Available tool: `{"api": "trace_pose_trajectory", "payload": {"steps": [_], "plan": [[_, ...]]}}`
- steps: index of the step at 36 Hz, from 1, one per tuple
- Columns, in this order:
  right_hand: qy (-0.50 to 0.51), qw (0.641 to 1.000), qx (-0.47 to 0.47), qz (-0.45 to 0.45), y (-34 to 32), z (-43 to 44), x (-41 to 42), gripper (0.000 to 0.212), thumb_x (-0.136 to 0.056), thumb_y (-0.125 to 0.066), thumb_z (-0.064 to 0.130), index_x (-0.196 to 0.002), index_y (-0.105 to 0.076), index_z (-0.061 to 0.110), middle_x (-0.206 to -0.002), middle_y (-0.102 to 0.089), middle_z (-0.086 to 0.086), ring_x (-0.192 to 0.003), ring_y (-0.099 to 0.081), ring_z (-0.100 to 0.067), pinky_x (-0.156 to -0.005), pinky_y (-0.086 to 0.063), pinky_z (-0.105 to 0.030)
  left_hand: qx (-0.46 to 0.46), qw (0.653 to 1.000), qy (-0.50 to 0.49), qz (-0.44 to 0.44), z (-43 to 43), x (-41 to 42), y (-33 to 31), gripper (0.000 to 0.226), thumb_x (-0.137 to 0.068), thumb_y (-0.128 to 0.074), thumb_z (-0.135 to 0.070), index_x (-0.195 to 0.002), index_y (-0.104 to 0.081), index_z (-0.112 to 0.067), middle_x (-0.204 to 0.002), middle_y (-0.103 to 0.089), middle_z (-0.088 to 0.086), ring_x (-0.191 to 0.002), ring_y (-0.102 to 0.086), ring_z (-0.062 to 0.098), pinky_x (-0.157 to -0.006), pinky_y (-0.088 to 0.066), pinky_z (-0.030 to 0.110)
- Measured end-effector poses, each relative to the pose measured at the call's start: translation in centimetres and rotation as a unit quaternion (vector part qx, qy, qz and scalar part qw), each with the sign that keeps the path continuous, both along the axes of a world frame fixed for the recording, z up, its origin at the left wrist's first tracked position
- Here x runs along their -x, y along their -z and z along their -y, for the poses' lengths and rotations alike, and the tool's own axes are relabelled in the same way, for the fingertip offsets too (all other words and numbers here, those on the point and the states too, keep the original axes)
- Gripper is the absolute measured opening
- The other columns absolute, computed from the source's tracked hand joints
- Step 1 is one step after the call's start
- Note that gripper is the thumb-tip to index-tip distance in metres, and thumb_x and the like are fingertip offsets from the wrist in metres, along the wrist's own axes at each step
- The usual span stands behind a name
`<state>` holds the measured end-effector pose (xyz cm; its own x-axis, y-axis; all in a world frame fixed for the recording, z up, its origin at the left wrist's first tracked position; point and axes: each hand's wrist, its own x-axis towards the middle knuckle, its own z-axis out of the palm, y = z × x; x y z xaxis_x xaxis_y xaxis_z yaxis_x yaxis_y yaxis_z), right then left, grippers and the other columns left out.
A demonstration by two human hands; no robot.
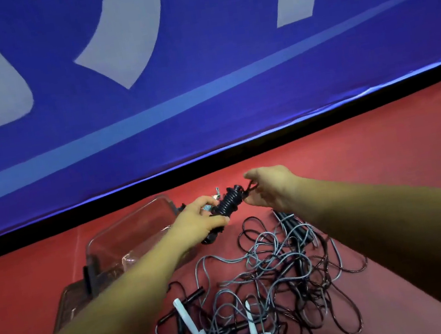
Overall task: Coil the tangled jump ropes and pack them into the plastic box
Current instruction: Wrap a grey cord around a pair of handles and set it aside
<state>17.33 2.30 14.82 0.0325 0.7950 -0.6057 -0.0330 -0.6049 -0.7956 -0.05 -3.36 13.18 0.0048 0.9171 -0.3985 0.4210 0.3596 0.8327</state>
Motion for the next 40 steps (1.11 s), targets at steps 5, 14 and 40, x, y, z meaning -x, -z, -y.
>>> {"api": "trace_pose_trajectory", "payload": {"steps": [5,14,40], "plan": [[-0.025,0.997,0.050,0.048,6.8,-1.6,1.0,0.011,-0.091,-0.067,0.012,-0.092,-0.063,0.001,-0.071,-0.058,-0.015,-0.050,-0.056,-0.021,-0.059,-0.058,-0.034,-0.001,0.999,0.019,-0.043,-1.1,0.5,6.9,0.037,-0.078,-0.082,-0.014,-0.108,-0.060,-0.020,-0.083,-0.050,-0.001,-0.062,-0.048,0.014,-0.058,-0.041,0.022],[0.010,0.996,0.087,0.031,16.9,-6.2,4.3,0.009,-0.089,-0.057,0.008,-0.091,-0.058,-0.001,-0.081,-0.058,-0.018,-0.061,-0.054,-0.026,-0.061,-0.049,-0.036,-0.068,0.985,-0.007,-0.159,-5.2,1.3,17.3,0.048,-0.075,-0.082,-0.015,-0.119,-0.064,-0.018,-0.108,-0.060,0.001,-0.099,-0.056,0.015,-0.082,-0.039,0.021],[-0.540,0.714,-0.096,0.436,23.0,-3.3,-1.3,0.023,-0.088,-0.058,0.014,-0.110,-0.060,0.005,-0.116,-0.065,-0.020,-0.108,-0.061,-0.034,-0.086,-0.047,-0.031,0.027,0.886,0.298,-0.353,-2.1,-0.6,25.3,0.018,-0.089,-0.059,-0.011,-0.103,-0.069,-0.015,-0.108,-0.063,0.004,-0.103,-0.062,0.026,-0.092,-0.051,0.038]]}}
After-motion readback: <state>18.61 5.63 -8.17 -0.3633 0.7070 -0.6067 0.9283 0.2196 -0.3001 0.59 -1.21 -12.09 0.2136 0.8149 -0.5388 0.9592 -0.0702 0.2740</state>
